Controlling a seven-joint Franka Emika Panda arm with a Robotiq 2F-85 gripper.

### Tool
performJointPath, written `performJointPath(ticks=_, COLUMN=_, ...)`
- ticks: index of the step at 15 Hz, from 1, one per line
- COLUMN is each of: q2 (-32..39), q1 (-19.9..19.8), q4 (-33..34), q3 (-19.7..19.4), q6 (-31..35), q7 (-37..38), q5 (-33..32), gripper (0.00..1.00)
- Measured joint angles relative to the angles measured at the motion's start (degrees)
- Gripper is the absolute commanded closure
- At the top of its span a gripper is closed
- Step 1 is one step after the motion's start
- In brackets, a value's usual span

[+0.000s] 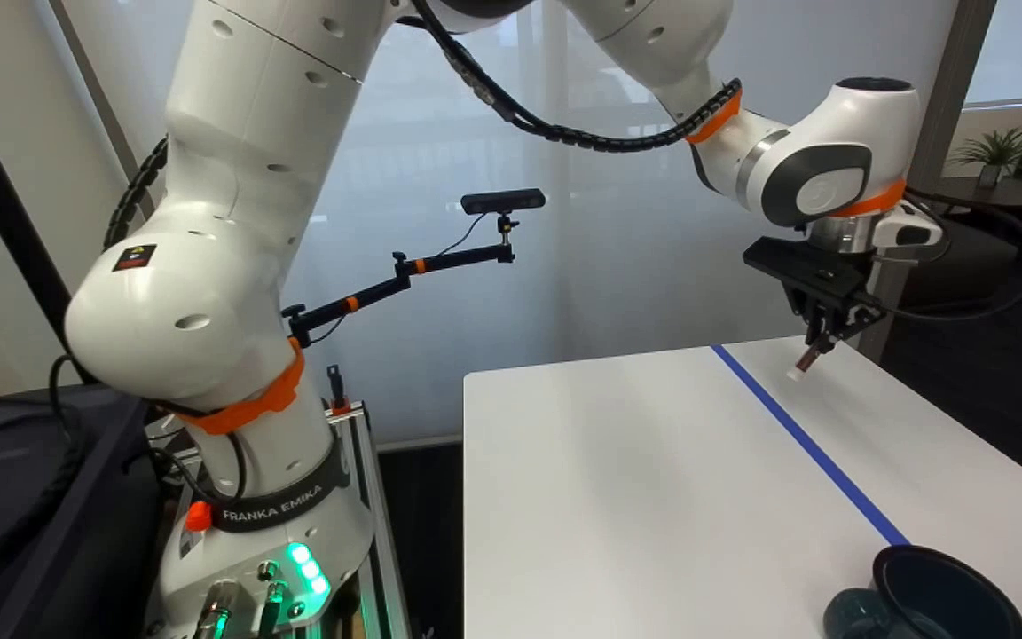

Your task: Remove the marker from the mug cup and place it on the table

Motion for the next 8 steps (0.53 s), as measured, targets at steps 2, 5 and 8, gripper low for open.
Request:
performJointPath(ticks=2, q2=3.4, q1=0.1, q4=3.5, q3=-0.1, q6=-2.4, q7=1.7, q5=-0.9, gripper=0.95)
performJointPath(ticks=5, q2=6.9, q1=0.0, q4=7.2, q3=-0.4, q6=-5.7, q7=2.9, q5=-1.3, gripper=0.95)
performJointPath(ticks=8, q2=9.5, q1=0.0, q4=9.6, q3=-0.6, q6=-8.2, q7=3.5, q5=-1.3, gripper=0.95)
